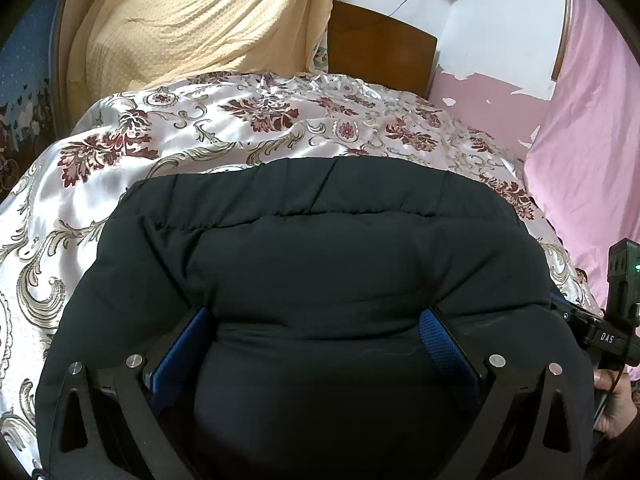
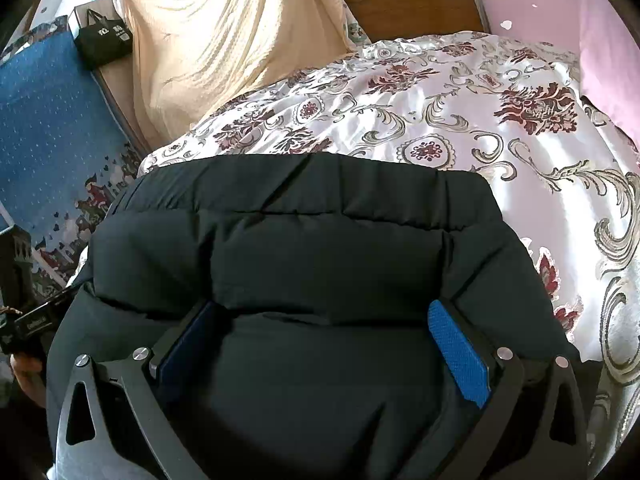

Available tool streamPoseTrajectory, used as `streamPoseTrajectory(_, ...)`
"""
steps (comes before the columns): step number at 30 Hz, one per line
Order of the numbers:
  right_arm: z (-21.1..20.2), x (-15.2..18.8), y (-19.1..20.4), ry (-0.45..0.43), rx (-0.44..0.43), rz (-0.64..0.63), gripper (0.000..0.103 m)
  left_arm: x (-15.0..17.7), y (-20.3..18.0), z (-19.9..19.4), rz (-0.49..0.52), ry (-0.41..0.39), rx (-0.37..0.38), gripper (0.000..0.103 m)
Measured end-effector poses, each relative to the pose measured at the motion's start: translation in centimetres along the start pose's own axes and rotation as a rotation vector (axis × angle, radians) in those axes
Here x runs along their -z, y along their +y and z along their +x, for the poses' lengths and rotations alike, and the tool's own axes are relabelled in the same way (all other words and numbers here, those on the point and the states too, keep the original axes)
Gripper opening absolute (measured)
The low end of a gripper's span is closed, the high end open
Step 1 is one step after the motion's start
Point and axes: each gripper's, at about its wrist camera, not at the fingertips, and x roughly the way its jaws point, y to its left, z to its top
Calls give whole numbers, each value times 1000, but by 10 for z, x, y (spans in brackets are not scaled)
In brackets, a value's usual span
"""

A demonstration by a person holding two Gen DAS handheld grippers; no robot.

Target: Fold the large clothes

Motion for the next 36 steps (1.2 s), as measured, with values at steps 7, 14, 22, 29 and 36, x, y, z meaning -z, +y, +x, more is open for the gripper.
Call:
streamPoseTrajectory(7,-2,3,-3,-14,-26,9,102,4,-3,-1,18,-30,-4,103)
streamPoseTrajectory(14,-1,4,-7,-24,-48,21,102,6,-2,-1,16,-43,2,103)
streamPoseTrajectory(22,-6,6,-14,-57,-90,49,102,9,2,-2,-3,-54,27,103)
streamPoseTrajectory(29,-17,13,-24,-116,-168,94,102,13,13,-7,-50,-80,99,103)
streamPoseTrajectory(36,-53,33,-30,-257,-203,140,102,25,31,-23,-125,-125,198,103)
